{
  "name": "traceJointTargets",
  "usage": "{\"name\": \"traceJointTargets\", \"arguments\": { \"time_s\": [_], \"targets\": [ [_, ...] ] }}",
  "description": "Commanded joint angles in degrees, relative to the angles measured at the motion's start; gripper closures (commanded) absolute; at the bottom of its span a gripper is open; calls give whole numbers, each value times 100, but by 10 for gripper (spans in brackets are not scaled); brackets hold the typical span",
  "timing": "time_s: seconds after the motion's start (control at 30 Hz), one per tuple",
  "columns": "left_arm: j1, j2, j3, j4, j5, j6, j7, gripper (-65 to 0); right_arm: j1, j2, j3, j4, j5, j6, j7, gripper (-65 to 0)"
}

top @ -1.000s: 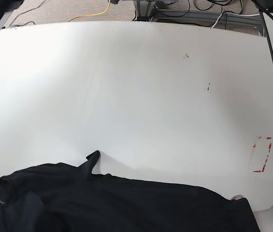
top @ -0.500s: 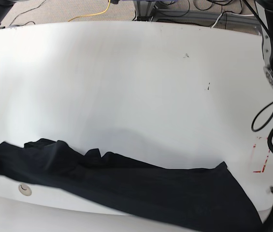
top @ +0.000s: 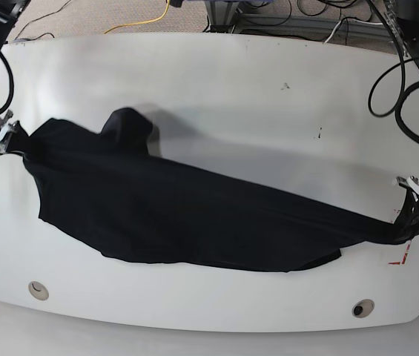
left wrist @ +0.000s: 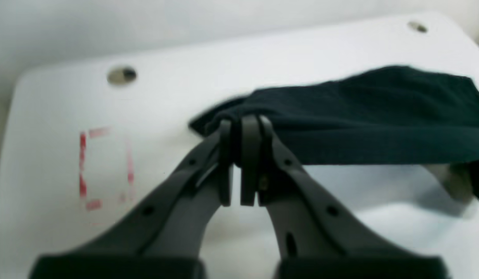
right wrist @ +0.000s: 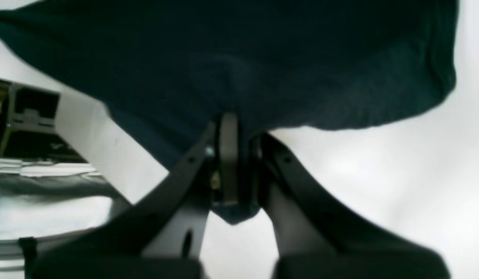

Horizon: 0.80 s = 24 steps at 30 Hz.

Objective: Layout the t-shirt on the table in an organized manner, then fold the t-shirt properly
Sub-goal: 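Lift the shirt with both grippers, swing it up, and lay it flat, then pull the shirt edge taut between both grippers along the table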

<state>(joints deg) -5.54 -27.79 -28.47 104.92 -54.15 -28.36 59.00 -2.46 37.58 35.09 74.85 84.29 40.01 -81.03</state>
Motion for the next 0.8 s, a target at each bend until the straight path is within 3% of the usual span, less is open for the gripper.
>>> {"name": "traceJointTargets", "arguments": {
  "time_s": [0.0,0.4,0.77],
  "targets": [
    [312,-118,-270,88,-49,27,-173,-10,-365,-123,152,282,71,-1,103,0],
    [2088,-118,-947,88,-49,18,-173,-7,-1420,-853,355,889,71,-1,103,0],
    [3530,-118,-1386,53,-14,18,-173,-6,-2202,-1301,355,1258,-73,-1,103,0]
  ]
}}
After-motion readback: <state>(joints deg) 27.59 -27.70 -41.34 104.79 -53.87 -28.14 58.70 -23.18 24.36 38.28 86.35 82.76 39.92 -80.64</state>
